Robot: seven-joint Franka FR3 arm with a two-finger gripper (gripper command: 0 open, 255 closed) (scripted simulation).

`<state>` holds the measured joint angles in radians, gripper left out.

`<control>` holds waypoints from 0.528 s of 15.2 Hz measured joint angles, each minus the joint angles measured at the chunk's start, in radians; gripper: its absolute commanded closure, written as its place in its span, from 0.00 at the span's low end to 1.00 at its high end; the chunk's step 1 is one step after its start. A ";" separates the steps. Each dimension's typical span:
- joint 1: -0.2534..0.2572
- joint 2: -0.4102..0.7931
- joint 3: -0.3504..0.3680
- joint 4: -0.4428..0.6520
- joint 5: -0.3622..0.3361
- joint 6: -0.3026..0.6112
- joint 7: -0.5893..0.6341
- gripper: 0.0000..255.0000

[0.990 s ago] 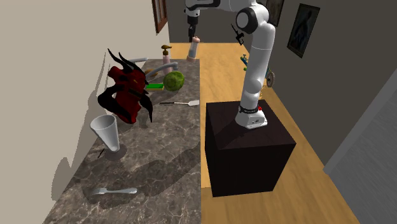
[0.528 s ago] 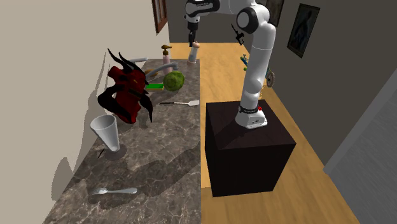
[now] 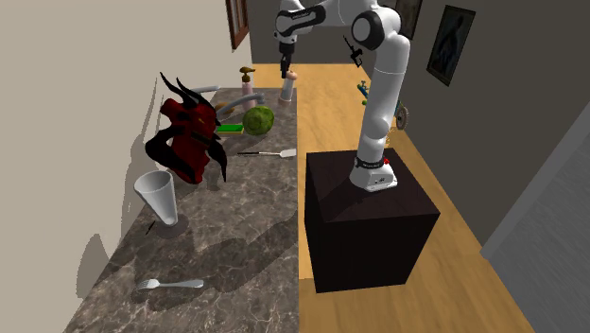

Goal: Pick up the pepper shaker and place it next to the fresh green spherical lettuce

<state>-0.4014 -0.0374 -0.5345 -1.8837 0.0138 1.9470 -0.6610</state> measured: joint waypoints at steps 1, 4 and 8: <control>0.000 0.005 0.000 -0.010 0.003 0.014 -0.001 1.00; -0.001 0.007 -0.001 -0.048 0.005 0.054 -0.005 1.00; -0.002 0.021 -0.003 -0.085 0.013 0.104 -0.012 1.00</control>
<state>-0.4036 -0.0162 -0.5378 -1.9691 0.0273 2.0507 -0.6732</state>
